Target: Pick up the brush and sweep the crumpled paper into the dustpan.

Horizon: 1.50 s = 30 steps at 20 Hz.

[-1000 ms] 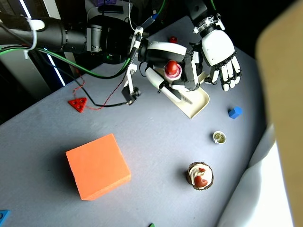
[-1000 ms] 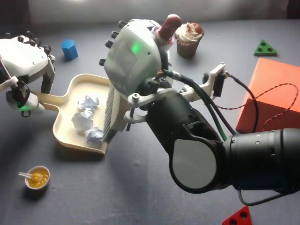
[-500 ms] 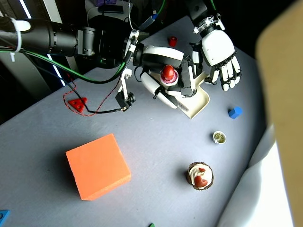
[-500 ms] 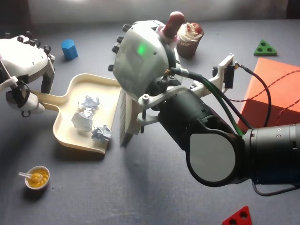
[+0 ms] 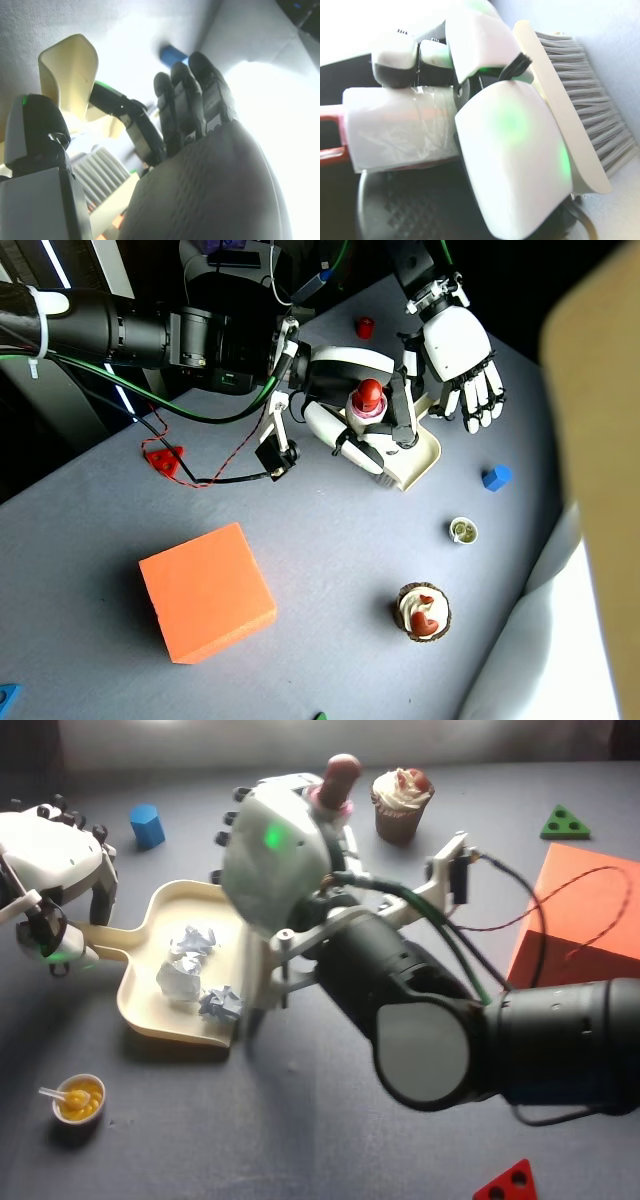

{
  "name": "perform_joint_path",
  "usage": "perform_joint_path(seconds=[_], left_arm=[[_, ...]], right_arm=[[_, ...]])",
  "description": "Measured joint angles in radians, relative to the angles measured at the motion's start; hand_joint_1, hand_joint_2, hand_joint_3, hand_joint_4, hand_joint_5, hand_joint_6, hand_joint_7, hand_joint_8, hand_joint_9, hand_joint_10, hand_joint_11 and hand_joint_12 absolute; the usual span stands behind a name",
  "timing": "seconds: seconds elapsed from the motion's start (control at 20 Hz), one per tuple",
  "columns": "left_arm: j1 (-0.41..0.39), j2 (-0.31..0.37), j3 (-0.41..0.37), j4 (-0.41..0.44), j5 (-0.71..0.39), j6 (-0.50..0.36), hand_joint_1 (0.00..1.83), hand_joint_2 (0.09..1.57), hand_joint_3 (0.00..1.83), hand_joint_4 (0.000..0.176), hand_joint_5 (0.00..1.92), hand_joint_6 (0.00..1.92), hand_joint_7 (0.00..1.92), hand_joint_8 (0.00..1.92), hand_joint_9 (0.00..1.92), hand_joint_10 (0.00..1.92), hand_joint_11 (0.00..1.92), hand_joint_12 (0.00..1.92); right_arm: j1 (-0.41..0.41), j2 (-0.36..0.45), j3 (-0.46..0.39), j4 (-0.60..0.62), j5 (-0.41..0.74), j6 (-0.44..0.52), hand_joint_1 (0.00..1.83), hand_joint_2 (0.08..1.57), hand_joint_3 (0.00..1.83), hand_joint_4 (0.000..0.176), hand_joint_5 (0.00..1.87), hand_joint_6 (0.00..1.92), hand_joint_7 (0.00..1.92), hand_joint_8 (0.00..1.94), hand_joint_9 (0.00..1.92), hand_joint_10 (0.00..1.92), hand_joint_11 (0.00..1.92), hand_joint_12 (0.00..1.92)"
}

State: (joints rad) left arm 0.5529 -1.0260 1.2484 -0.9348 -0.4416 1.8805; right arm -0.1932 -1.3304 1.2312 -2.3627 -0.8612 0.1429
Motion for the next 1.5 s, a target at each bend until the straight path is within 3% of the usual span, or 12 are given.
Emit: perform_joint_path(seconds=[0.25,0.55,0.75,1.15,1.35,1.4,1.45,1.5], left_arm=[[0.000,0.000,-0.001,0.000,-0.002,-0.001,1.09,1.12,0.00,0.000,0.98,0.97,0.35,0.00,0.26,0.00,0.00,0.60],[0.000,0.000,-0.001,0.002,-0.001,-0.001,1.09,1.11,0.00,0.000,1.00,0.95,0.35,0.00,0.25,0.00,0.00,0.51],[0.000,0.000,-0.001,0.003,-0.002,-0.001,1.10,1.11,0.00,0.000,1.00,0.94,0.36,0.00,0.26,0.00,0.00,0.55],[0.000,0.000,-0.001,0.003,-0.002,-0.001,1.10,1.11,0.00,0.000,1.01,0.94,0.35,0.00,0.27,0.00,0.00,0.64],[0.000,0.000,-0.001,0.003,-0.002,-0.001,1.10,1.10,0.00,0.000,1.02,0.92,0.37,0.00,0.28,0.01,0.00,0.62],[0.000,0.000,-0.001,0.004,-0.002,-0.001,1.07,1.09,0.00,0.078,1.02,0.91,0.34,0.01,0.25,0.01,0.00,0.61],[0.000,0.000,-0.001,0.004,-0.002,-0.001,0.94,1.04,0.00,0.003,0.83,0.12,0.33,0.00,0.24,0.00,0.02,0.53],[0.000,0.000,-0.001,0.004,-0.002,-0.001,0.94,1.04,0.00,0.003,0.83,0.12,0.33,0.00,0.24,0.00,0.02,0.53]], right_arm=[[0.000,-0.037,0.008,-0.032,-0.010,0.035,1.60,1.18,0.00,0.176,1.02,1.92,1.01,1.94,1.11,1.92,1.22,1.92],[-0.031,-0.047,0.018,-0.023,-0.106,0.074,1.60,1.17,0.00,0.175,1.06,1.92,1.06,1.94,1.13,1.92,1.23,1.92],[-0.031,-0.047,0.009,-0.024,-0.158,0.100,1.59,1.17,0.00,0.176,1.06,1.92,1.07,1.94,1.12,1.92,1.23,1.92],[0.024,0.083,-0.061,-0.032,-0.188,0.197,1.61,1.18,0.00,0.176,1.02,1.92,1.05,1.94,1.10,1.92,1.21,1.92],[0.034,0.143,-0.083,-0.024,-0.067,0.145,1.59,1.18,0.00,0.176,1.02,1.92,1.03,1.94,1.11,1.92,1.21,1.92],[0.034,0.150,-0.084,-0.029,-0.045,0.137,1.59,1.17,0.00,0.176,1.01,1.92,1.03,1.94,1.11,1.92,1.22,1.92],[0.034,0.158,-0.084,-0.033,-0.015,0.124,1.60,1.18,0.00,0.176,1.01,1.92,1.03,1.94,1.11,1.92,1.22,1.92],[0.034,0.164,-0.084,-0.033,0.000,0.122,1.60,1.18,0.00,0.176,1.01,1.92,1.03,1.94,1.11,1.92,1.22,1.92]])
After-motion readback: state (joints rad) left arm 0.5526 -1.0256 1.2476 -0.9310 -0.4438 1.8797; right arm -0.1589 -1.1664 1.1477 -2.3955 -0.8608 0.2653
